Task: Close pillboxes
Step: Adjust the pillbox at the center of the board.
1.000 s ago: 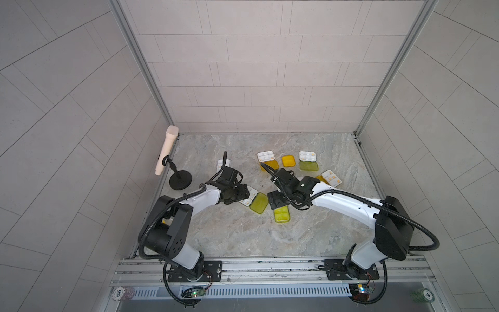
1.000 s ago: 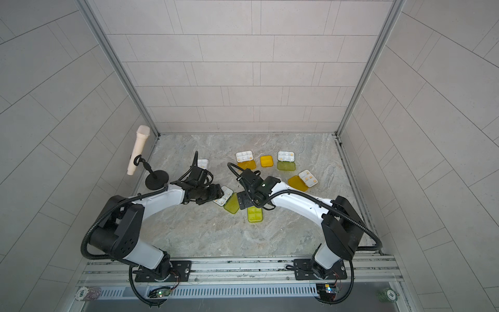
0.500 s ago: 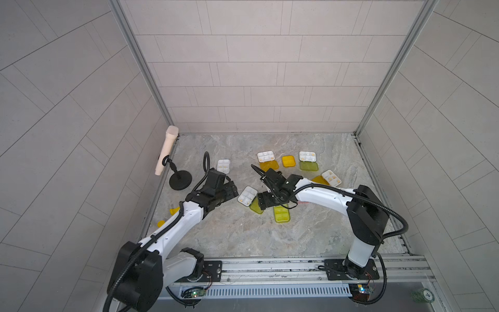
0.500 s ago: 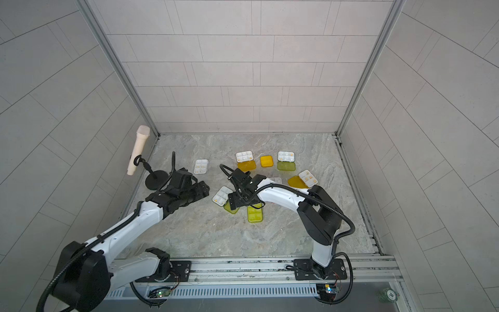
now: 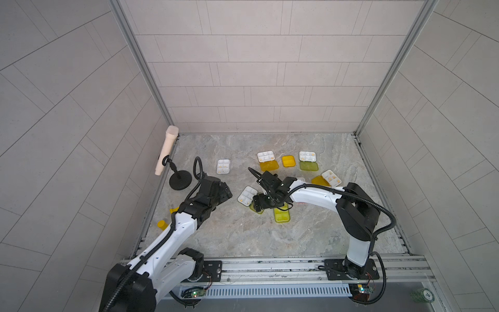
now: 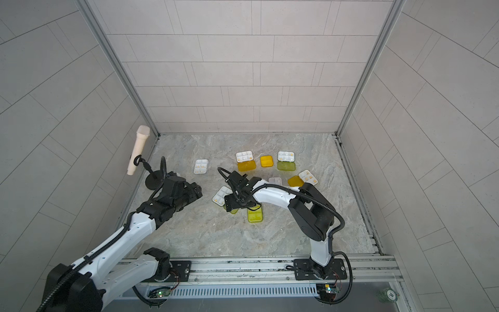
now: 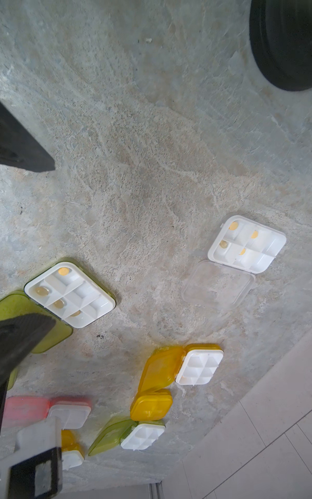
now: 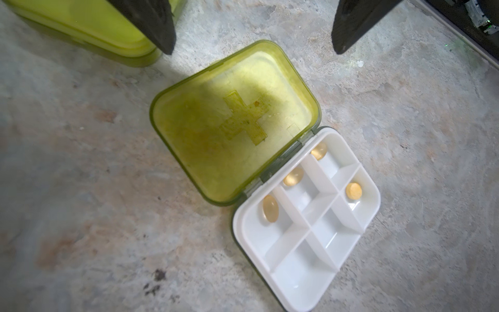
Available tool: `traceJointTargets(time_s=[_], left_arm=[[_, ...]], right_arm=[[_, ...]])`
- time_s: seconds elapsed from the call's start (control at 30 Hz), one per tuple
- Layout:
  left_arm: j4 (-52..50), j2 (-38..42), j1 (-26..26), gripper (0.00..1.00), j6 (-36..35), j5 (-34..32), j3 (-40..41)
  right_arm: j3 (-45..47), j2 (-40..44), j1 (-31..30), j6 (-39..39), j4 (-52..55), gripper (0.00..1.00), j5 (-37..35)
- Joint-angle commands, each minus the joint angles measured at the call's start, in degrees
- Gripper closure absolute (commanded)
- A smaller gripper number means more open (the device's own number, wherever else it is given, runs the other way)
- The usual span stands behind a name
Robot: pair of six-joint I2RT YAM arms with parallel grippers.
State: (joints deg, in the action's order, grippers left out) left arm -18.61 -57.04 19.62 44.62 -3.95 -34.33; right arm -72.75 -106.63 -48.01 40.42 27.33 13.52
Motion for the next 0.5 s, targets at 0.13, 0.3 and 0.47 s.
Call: traceJointTargets(time_s=[0.13,0.3,0.47], left_arm=[[0.94,-1.75,-0.46,0.13,1.09,-0.54,0.50],[1.05,-2.63,-0.46,0.13,1.04,-0.08,0.05],[1.37,-2.71,-0.46,0.13,0.91,-0.10,0.14]], right_arm=[[-0.37,-1.69,-0.25,1.80,-1.58,0.06,-0.17],[-0.42,-1.92,-0.24,2.37,-1.49,0.06,-0.44],[-0.16,-2.05,-0.20,2.57,-1.42,0.06,-0.43]])
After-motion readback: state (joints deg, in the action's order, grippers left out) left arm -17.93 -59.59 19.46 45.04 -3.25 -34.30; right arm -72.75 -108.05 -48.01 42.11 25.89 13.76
